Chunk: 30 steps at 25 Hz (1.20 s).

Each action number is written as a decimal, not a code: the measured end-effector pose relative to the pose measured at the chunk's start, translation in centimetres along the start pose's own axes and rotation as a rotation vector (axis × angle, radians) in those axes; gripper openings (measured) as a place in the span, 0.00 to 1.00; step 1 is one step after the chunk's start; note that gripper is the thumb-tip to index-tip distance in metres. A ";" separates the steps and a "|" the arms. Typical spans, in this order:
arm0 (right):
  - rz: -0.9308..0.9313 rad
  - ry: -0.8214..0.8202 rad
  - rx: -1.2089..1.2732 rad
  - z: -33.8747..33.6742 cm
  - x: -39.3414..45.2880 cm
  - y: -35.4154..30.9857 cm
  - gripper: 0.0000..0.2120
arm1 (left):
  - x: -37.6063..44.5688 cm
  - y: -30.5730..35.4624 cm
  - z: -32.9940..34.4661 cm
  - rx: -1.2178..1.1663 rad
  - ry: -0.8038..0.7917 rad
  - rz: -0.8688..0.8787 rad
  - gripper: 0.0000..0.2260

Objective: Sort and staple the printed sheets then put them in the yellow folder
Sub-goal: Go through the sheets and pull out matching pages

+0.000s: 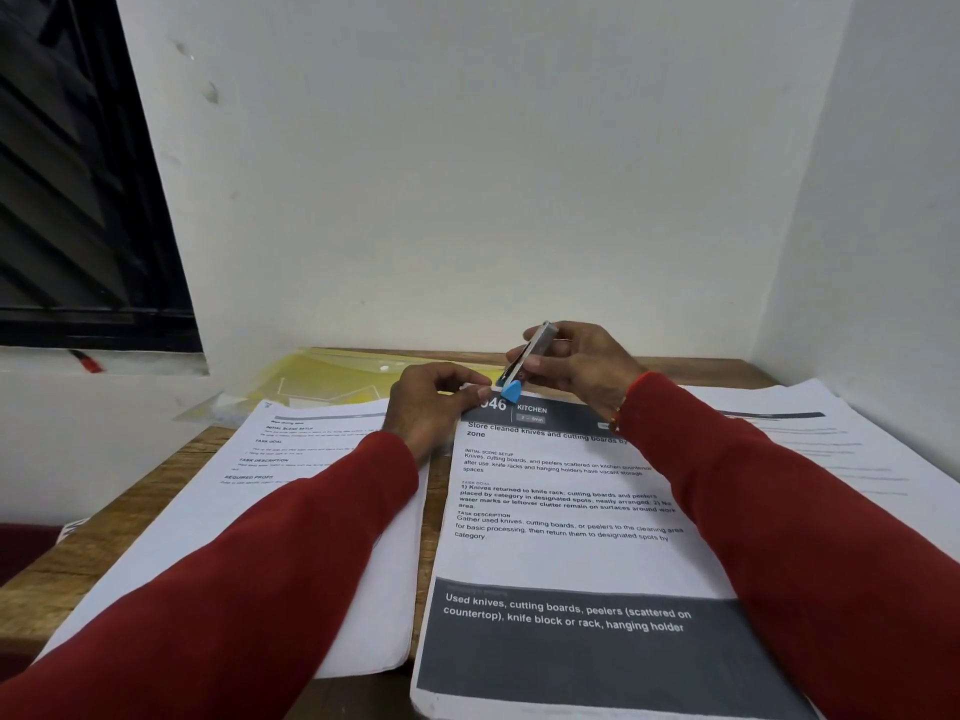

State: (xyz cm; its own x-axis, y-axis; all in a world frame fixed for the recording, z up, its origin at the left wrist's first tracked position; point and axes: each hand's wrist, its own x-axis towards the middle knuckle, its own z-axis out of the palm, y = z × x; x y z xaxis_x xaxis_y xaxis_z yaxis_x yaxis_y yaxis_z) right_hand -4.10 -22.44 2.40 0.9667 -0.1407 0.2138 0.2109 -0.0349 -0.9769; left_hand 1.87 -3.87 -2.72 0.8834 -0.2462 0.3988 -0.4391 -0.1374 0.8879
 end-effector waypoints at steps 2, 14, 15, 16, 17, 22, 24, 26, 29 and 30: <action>0.010 -0.026 -0.034 0.1 0.0 0.0 0.11 | 0.1 -0.1 0.0 -0.017 -0.007 -0.001 0.04; 0.016 -0.078 -0.119 0.3 -0.1 0.3 0.10 | 0.1 0.0 0.0 0.011 0.002 0.001 0.04; 0.009 -0.077 -0.123 0.4 -0.2 0.3 0.10 | 0.1 0.1 0.0 0.004 0.004 0.005 0.04; 0.000 -0.073 -0.130 0.6 -0.2 0.3 0.10 | 0.0 0.2 0.0 -0.004 0.008 0.009 0.04; -0.009 -0.066 -0.138 0.7 -0.3 0.3 0.10 | 0.0 0.2 -0.1 -0.012 0.011 0.011 0.04; -0.055 -0.010 -0.187 1.1 -0.2 0.3 0.09 | 0.0 0.3 0.0 -0.055 0.011 0.023 0.04; -0.059 0.007 -0.190 1.2 -0.2 0.3 0.09 | -0.1 0.3 0.1 -0.058 0.013 0.027 0.03; -0.056 0.014 -0.202 1.2 -0.3 0.3 0.08 | 0.0 0.2 0.1 -0.061 0.010 0.030 0.03; -0.024 0.007 -0.185 1.2 -0.2 0.2 0.08 | -0.1 0.3 0.1 -0.066 0.007 0.017 0.03; -0.001 -0.008 -0.165 1.1 -0.3 0.1 0.09 | -0.1 0.3 0.1 -0.065 0.006 0.017 0.03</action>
State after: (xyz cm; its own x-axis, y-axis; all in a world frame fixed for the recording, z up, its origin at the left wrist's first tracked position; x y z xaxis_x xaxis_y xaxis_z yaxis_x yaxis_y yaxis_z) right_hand -4.20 -21.33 2.23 0.9678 -0.1331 0.2138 0.1854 -0.1976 -0.9626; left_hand 1.68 -3.99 -2.50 0.8770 -0.2424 0.4150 -0.4425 -0.0705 0.8940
